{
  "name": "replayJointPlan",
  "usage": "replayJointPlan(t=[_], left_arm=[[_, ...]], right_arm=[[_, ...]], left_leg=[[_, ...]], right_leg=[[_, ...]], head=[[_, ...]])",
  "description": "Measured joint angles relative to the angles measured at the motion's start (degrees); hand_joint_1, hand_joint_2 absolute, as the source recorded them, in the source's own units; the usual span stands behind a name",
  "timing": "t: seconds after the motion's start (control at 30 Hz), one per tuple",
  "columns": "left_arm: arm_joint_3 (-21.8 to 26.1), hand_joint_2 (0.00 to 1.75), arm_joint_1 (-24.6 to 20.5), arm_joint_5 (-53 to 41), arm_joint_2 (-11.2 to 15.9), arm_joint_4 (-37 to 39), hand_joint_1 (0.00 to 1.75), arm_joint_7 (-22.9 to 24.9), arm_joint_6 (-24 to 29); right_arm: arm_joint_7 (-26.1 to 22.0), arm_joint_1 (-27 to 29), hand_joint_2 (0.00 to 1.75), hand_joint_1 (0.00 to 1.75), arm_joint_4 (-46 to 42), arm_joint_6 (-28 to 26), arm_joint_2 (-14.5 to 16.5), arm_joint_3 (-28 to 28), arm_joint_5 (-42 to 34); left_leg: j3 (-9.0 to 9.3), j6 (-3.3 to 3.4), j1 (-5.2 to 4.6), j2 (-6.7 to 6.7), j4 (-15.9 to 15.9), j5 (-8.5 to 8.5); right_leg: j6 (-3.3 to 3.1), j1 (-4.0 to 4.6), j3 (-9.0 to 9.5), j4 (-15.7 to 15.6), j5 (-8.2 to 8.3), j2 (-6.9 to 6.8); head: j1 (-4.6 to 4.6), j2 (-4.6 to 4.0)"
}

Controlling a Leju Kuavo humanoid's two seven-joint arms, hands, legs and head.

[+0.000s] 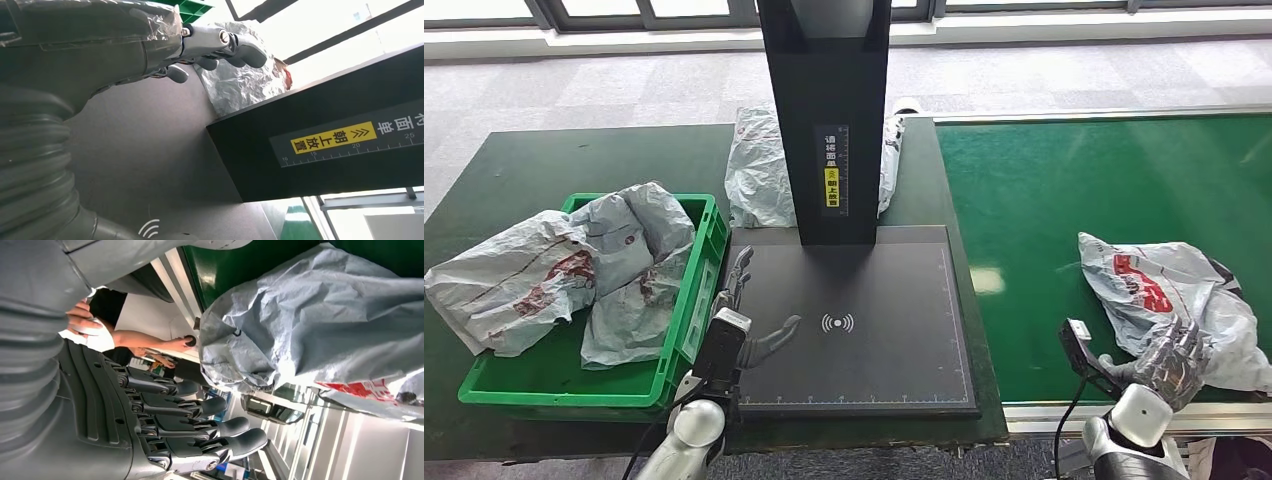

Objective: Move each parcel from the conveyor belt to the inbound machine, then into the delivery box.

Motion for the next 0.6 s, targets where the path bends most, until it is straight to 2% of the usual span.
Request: replayJointPlan(t=[0.6], left_arm=[[0.0,1.75,0.0,0.6,0.0,0.0,0.00,0.0,-0.3]], right_arm=[[-0.1,0.6,1.75,0.00,0.0,1.8,0.2,0.0,0.0]], left_leg=[[0.00,0.00,0.00,0.00,0.0,0.00]], right_leg=[[0.00,0.00,0.00,0.0,0.00,0.00]], head=[[0.00,0.00]])
